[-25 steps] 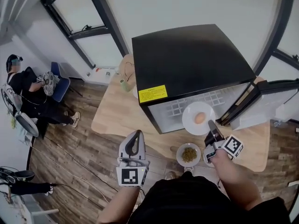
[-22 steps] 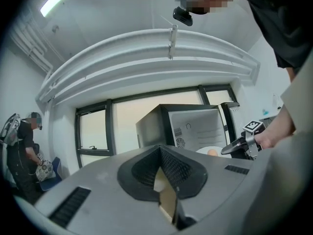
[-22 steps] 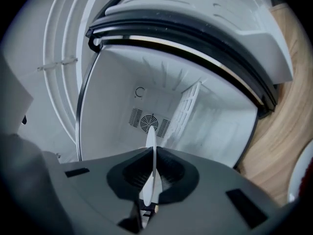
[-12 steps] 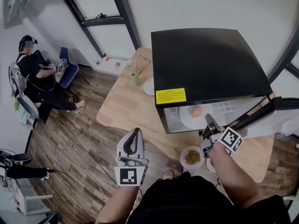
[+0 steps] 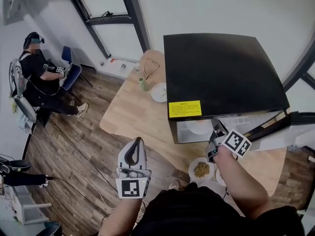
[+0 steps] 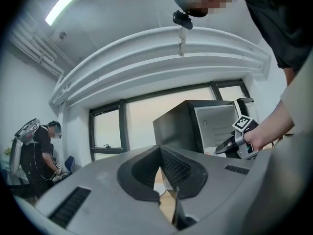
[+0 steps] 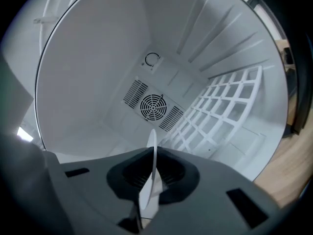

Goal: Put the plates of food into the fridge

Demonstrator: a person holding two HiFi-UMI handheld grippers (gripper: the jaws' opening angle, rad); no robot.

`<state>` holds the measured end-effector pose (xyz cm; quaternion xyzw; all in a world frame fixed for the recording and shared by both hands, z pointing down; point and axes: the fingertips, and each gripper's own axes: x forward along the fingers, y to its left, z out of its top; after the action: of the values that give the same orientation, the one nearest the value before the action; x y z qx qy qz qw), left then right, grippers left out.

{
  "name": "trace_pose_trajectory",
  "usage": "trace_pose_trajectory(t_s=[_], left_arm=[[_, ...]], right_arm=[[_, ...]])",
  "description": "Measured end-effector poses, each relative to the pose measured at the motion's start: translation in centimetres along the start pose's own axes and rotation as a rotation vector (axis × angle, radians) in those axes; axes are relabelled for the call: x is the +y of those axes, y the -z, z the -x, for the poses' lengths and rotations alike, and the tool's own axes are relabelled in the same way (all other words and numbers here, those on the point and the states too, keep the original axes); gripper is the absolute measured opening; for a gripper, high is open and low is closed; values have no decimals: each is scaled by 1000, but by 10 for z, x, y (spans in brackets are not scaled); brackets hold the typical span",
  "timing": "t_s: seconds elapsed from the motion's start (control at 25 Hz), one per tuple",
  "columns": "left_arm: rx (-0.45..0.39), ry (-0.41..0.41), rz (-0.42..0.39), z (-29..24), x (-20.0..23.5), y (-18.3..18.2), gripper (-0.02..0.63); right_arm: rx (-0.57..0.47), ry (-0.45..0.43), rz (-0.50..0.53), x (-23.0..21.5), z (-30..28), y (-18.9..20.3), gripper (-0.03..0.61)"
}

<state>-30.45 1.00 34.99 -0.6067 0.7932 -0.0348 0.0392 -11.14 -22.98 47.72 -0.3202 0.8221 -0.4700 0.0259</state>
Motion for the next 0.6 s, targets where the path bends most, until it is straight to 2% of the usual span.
trace_pose_trajectory(t_s=[0.2, 0.4, 0.6], left_arm=[[-1, -3, 6, -4, 7, 5, 4], [20, -14, 25, -3, 11, 13, 4], [13, -6, -12, -4, 10, 15, 4]], right_arm=[[51, 46, 72, 3, -19, 1, 34], [129, 131, 235, -4, -32, 1, 51], [191, 188, 419, -5, -39, 4, 97]])
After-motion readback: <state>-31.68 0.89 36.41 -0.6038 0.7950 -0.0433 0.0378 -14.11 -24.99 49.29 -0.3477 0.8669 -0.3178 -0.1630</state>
